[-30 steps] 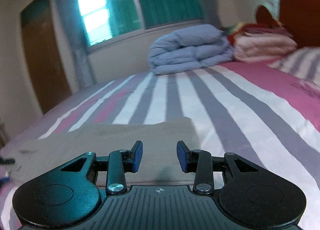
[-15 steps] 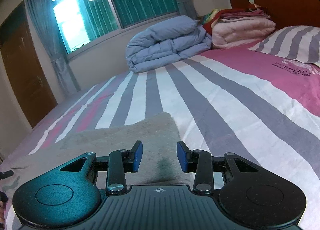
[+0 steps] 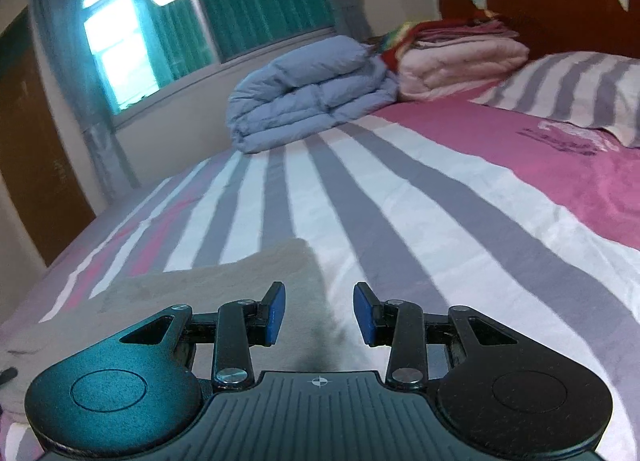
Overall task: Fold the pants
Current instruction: 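Grasp the sweatpants cuff end with the left tool and lift it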
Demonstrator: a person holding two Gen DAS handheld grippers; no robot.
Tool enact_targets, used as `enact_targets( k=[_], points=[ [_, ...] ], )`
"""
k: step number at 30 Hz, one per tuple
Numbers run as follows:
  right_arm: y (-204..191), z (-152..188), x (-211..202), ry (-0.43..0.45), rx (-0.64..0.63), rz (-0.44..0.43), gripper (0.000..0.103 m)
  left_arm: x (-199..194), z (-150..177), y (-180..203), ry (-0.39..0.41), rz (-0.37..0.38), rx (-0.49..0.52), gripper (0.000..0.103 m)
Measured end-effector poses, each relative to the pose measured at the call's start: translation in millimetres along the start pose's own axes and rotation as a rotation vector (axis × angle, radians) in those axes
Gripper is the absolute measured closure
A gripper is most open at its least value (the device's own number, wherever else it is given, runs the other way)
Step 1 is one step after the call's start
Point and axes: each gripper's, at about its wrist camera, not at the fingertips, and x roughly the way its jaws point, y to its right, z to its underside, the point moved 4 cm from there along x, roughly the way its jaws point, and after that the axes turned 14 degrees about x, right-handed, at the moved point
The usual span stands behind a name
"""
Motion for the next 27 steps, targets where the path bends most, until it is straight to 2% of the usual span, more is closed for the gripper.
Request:
enact_targets(
  k=[9,14,21,27],
  points=[
    [59,-22,-15,0.041,0.261,0.071,0.065,-28,-8,25,0.052,-0.071,0.106,0.080],
    [63,-31,-22,0.055,0.154,0.132,0.065,-45,-22,59,0.081,-0.114,0.201,0.081],
    [74,-28,-9,0.070,0.133,0.202,0.065,-56,-41,162,0.133,-0.130,0.460,0.081],
    [100,-35,-16,0.087,0.249,0.186,0.065,-47,-26,243,0.154,-0.099,0.597,0.081]
  ],
)
